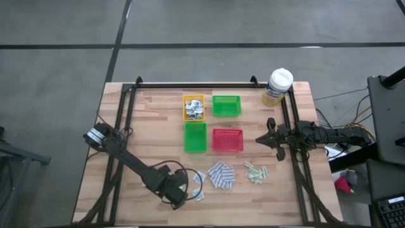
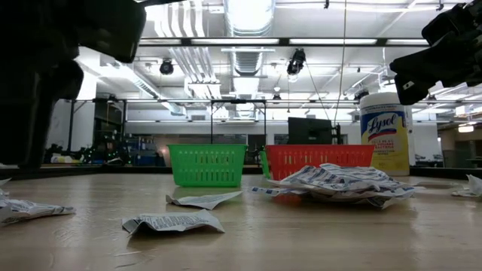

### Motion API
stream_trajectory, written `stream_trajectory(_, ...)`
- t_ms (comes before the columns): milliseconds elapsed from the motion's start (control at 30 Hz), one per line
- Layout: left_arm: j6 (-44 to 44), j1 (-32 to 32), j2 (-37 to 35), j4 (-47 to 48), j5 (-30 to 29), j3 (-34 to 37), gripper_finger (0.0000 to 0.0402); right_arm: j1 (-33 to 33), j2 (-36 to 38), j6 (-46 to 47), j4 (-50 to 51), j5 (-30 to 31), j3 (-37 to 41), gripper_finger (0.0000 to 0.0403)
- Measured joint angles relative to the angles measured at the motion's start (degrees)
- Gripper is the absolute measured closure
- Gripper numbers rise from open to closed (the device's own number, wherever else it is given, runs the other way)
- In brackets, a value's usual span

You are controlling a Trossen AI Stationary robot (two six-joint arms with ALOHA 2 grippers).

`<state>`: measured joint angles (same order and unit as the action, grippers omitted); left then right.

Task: Pick & Place First Aid Supplies
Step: Put the blue alcohol pad into the yellow bin

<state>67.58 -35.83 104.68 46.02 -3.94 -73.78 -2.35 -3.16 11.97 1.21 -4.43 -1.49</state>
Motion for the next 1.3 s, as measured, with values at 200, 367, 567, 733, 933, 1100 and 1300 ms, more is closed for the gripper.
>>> stream_trajectory(200, 5.66, -0.11, 0.00, 0.02, 1.52, 0.00, 0.0252, 0.00, 0.00, -0.01, 0.00, 0.00, -0.01, 0.0374)
stream_trajectory(367, 6.51, 0.02, 0.00, -0.20, 1.57, 0.00, 0.0252, -0.02, 0.00, -0.02, 0.00, 0.00, -0.01, 0.0374)
stream_trajectory(567, 8.56, 0.02, 0.17, -0.93, 1.59, 0.03, 0.0252, -0.01, 0.00, 0.00, 0.00, 0.00, 0.00, 0.0374)
stream_trajectory(733, 9.92, 0.02, 0.17, -3.37, 2.13, 2.07, 0.0252, 0.00, 0.00, -0.01, 0.00, 0.00, -0.01, 0.0374)
stream_trajectory(933, 10.70, 0.09, 0.20, -7.97, 2.89, 5.31, 0.0252, 0.00, 0.00, 0.00, 0.00, 0.00, -0.01, 0.0374)
stream_trajectory(1100, 10.73, 0.11, 0.20, -9.74, 2.91, 6.68, 0.0254, 0.00, 0.00, -0.02, 0.00, 0.00, 0.00, 0.0374)
stream_trajectory(1300, 10.73, 0.14, 0.20, -10.08, 2.86, 7.32, 0.0276, 0.00, 0.00, -0.01, 0.01, 0.00, 0.00, 0.0374)
